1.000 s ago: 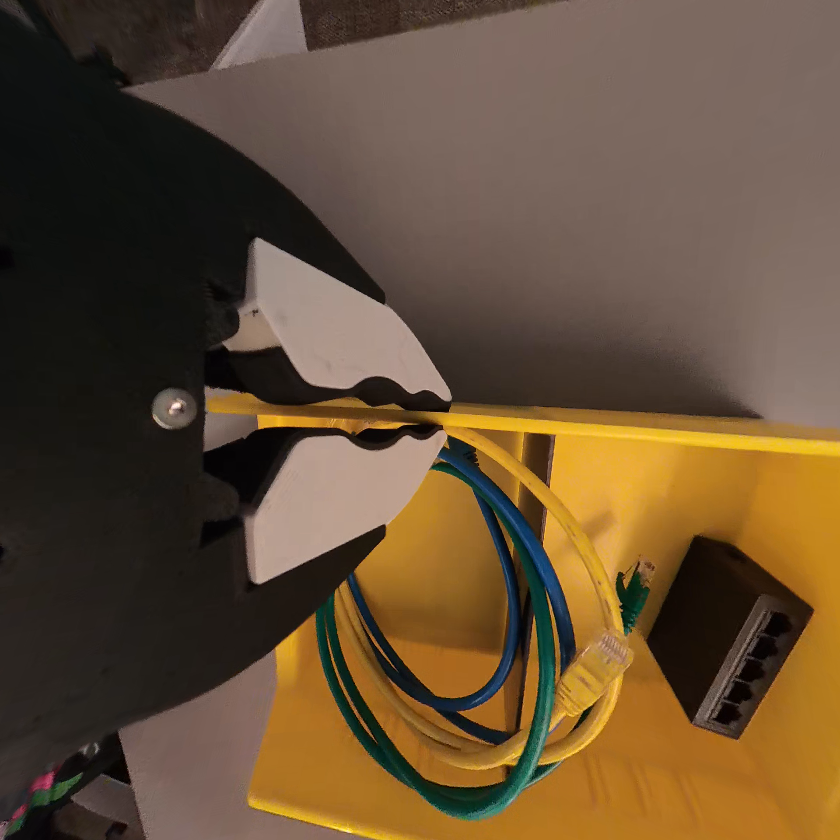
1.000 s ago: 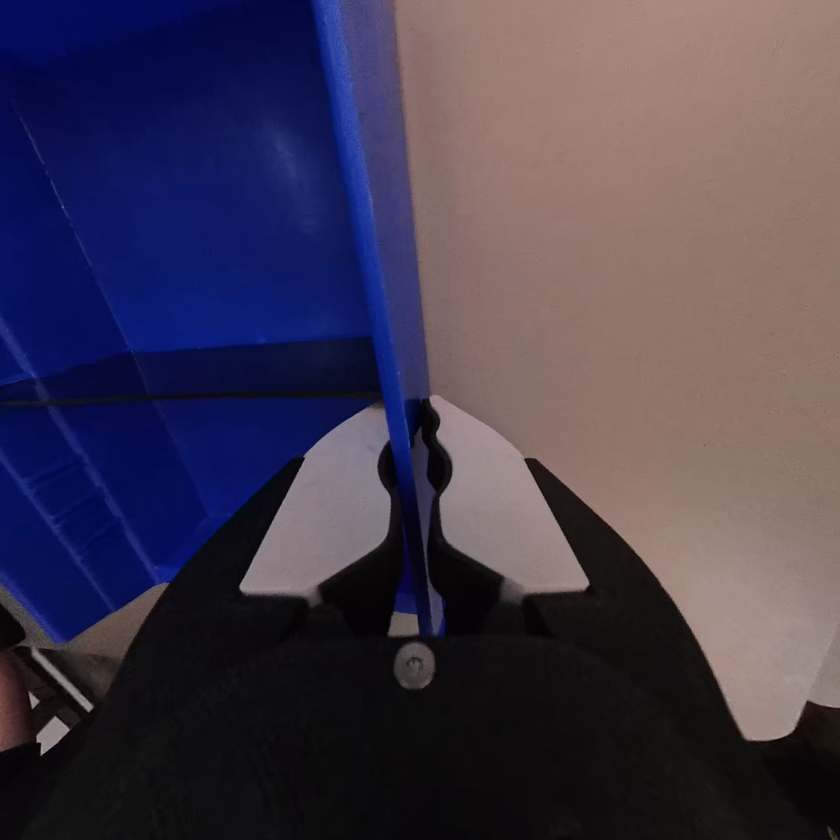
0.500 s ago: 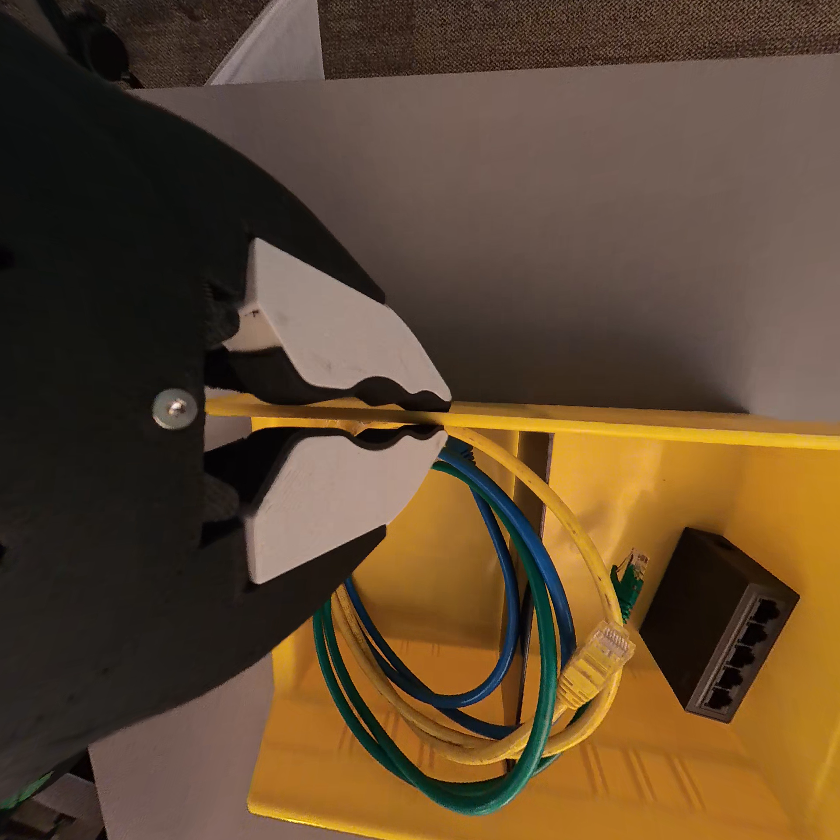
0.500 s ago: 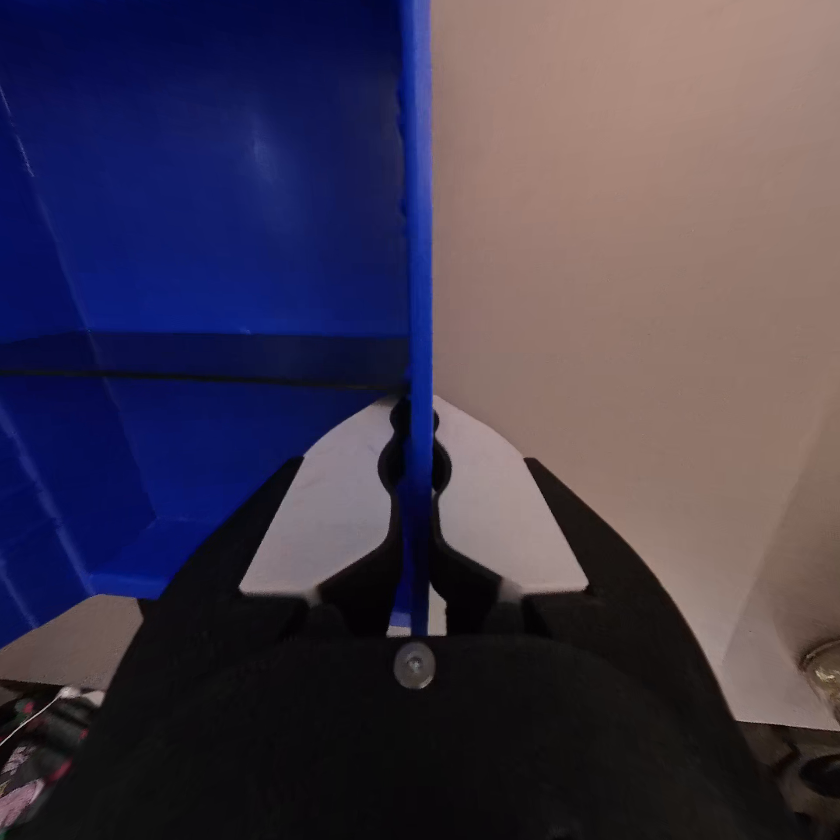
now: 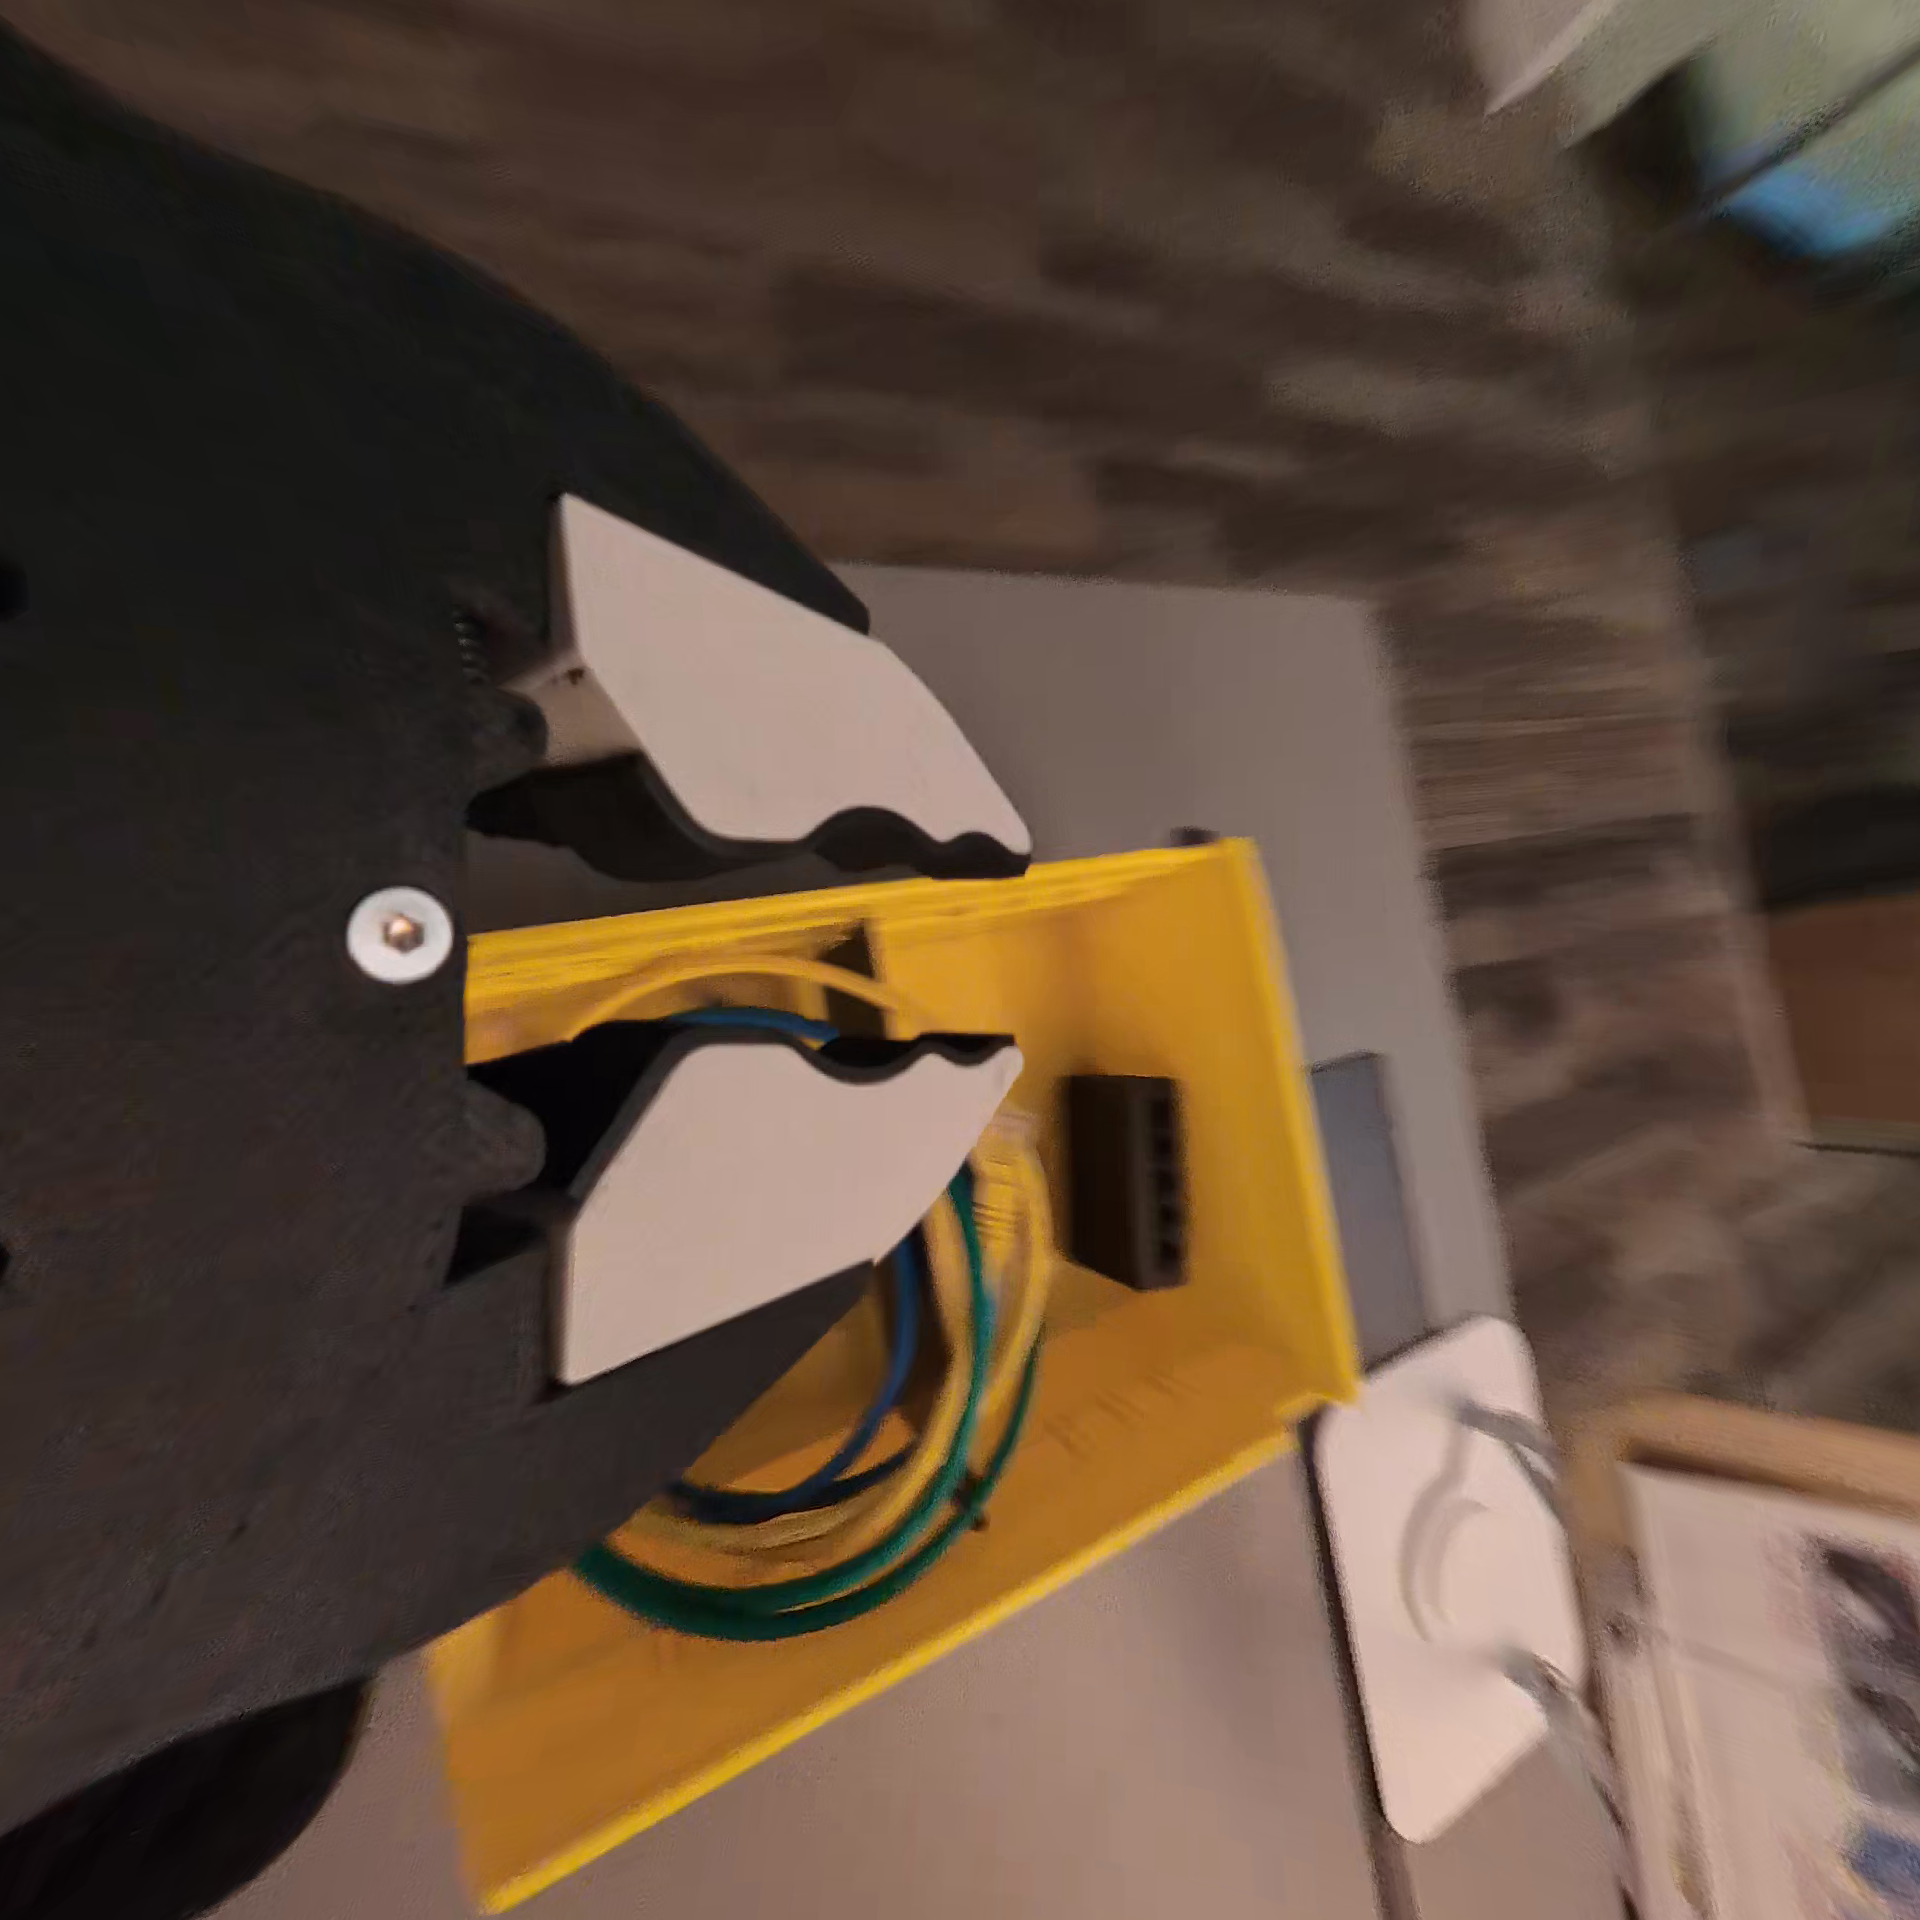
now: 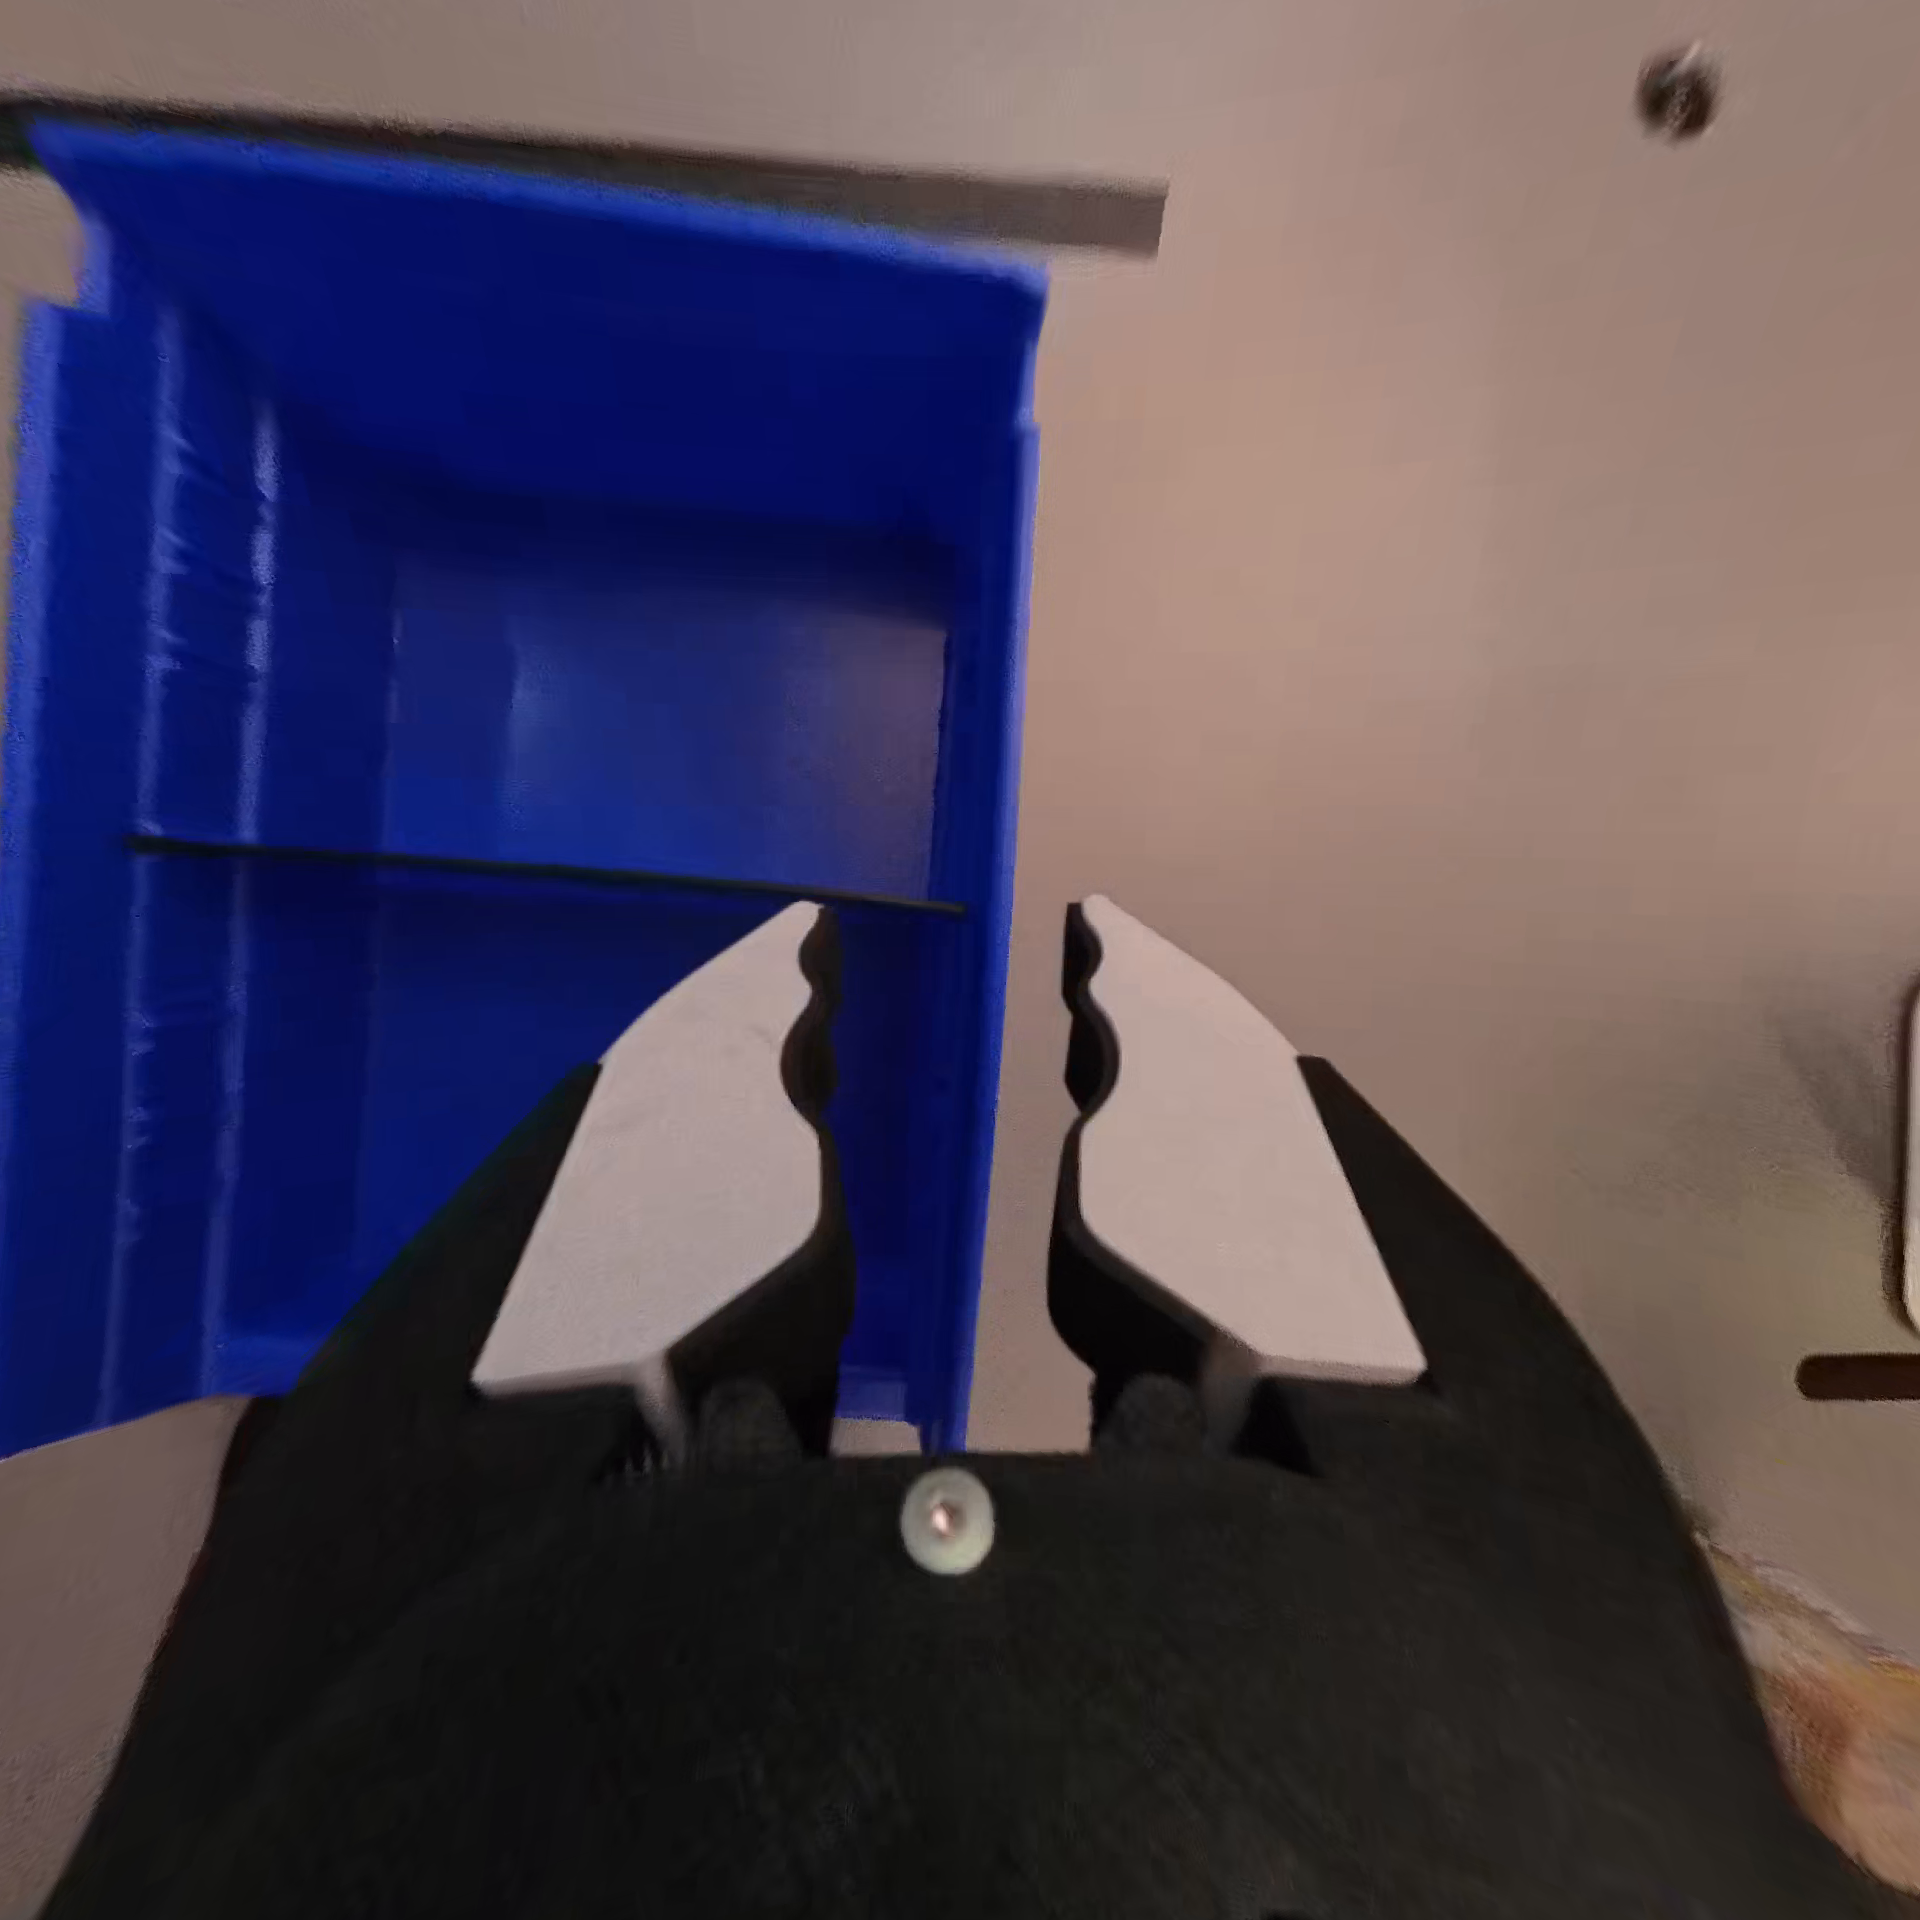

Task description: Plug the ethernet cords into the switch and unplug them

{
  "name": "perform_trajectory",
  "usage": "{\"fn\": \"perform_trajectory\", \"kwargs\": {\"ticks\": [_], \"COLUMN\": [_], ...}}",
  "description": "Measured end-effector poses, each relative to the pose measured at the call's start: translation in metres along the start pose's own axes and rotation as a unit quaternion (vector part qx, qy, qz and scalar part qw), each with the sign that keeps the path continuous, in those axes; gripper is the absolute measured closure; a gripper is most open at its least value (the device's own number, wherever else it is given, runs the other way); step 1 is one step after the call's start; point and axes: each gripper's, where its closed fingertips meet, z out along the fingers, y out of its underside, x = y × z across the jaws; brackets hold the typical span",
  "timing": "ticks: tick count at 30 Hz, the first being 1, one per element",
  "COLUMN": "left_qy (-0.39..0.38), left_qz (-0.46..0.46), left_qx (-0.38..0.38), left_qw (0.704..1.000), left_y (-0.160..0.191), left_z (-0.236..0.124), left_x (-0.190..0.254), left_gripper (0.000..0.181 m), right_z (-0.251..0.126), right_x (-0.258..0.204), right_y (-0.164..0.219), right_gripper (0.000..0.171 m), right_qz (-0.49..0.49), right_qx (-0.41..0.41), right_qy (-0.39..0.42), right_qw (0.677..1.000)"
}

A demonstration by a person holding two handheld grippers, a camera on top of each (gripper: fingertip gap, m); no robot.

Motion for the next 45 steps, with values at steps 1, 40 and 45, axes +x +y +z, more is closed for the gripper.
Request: {"fn": "perform_trajectory", "kwargs": {"ticks": [1,40,45], "left_qy": [0.000,0.116,0.218], "left_qz": [0.028,0.533,0.569], "left_qx": [0.046,-0.089,-0.085], "left_qw": [0.999,0.833,0.788], "left_y": [-0.016,-0.076,-0.045], "left_z": [0.001,0.086,0.049], "left_x": [0.011,0.148,0.303], "left_gripper": [0.150,0.153,0.153], "right_z": [-0.017,-0.131,-0.134], "right_x": [-0.006,-0.148,-0.150], "right_y": [-0.016,-0.107,-0.107], "right_gripper": [0.127,0.140,0.137], "right_qz": [-0.006,-0.157,-0.141], "right_qx": [0.051,0.512,0.509], "right_qy": [-0.001,-0.304,-0.330], "right_qw": [0.999,0.788,0.782]}}
